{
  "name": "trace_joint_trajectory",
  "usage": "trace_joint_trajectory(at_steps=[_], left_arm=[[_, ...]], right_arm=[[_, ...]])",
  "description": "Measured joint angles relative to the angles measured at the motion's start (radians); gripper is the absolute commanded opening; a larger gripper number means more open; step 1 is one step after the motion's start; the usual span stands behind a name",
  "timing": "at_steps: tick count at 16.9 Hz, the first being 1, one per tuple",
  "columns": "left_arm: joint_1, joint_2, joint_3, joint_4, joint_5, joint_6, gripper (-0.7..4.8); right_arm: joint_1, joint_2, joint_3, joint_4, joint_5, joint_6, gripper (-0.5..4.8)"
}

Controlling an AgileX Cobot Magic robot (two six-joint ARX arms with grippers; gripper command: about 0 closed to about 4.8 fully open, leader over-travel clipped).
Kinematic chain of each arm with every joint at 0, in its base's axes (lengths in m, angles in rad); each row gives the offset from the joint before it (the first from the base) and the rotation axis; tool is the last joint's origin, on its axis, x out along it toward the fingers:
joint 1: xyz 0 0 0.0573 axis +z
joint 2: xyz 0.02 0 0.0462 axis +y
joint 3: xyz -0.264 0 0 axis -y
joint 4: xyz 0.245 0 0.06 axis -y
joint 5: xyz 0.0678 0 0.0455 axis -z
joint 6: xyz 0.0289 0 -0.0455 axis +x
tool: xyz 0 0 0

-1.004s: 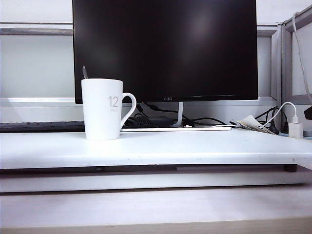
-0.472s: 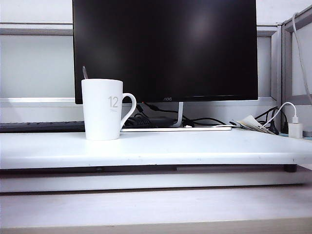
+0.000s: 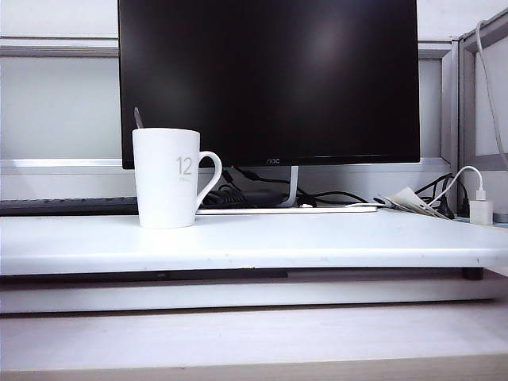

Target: Pick up a spoon and stir the liquid in the cup.

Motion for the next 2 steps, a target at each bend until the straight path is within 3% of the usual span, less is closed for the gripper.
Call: trace_joint_trajectory(at_steps=[2], left_arm=[[0.000, 0.000, 0.000, 0.000, 0.000, 0.000, -0.04]], right_arm=[[-0.009, 0.000, 0.000, 0.000, 0.000, 0.000, -0.04]])
